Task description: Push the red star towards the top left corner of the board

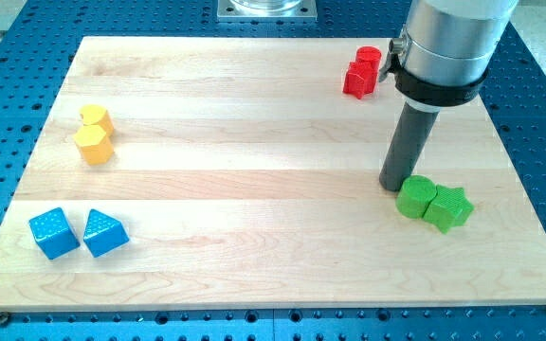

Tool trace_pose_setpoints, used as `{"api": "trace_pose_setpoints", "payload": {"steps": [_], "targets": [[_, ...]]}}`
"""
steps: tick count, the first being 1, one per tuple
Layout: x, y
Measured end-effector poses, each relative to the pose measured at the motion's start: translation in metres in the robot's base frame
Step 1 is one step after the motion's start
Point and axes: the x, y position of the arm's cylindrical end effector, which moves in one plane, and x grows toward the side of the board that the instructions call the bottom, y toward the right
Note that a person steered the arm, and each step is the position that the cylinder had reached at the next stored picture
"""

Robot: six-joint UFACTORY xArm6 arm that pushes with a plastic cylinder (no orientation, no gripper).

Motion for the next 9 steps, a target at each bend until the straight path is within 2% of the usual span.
{"api": "trace_pose_setpoints", "payload": {"steps": [3,4,5,6,8,9], "targets": [[-0.005,0.0],[-0.075,0.002],[-0.131,0.03],[-0.171,0.031],[-0.173,0.025],[-0.173,-0.011]]}}
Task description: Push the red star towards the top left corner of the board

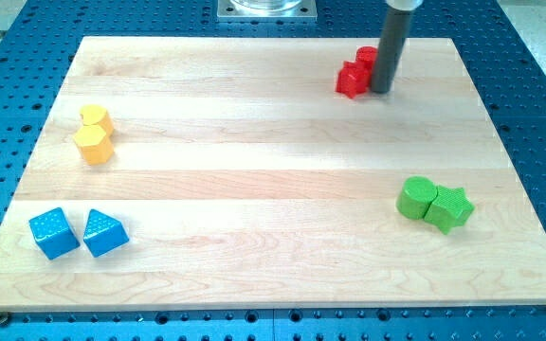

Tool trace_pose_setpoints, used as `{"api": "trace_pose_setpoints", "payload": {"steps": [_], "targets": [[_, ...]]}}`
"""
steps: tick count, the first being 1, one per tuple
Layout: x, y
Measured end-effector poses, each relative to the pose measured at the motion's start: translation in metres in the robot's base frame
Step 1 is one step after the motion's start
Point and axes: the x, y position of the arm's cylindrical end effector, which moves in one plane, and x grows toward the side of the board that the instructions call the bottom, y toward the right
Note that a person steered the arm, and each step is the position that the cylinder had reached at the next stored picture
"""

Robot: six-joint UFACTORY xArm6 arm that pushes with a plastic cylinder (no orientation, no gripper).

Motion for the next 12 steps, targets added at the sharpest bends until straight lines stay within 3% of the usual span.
{"api": "trace_pose_setpoints", "payload": {"steps": [1,2,3,4,5,6,8,9,10,11,12], "targets": [[0.0,-0.069],[-0.002,-0.098],[-0.029,-0.053],[-0.049,-0.123],[-0.052,-0.216],[0.005,-0.203],[-0.028,-0.292],[0.004,-0.304],[-0.025,-0.34],[-0.036,-0.339],[-0.028,-0.265]]}}
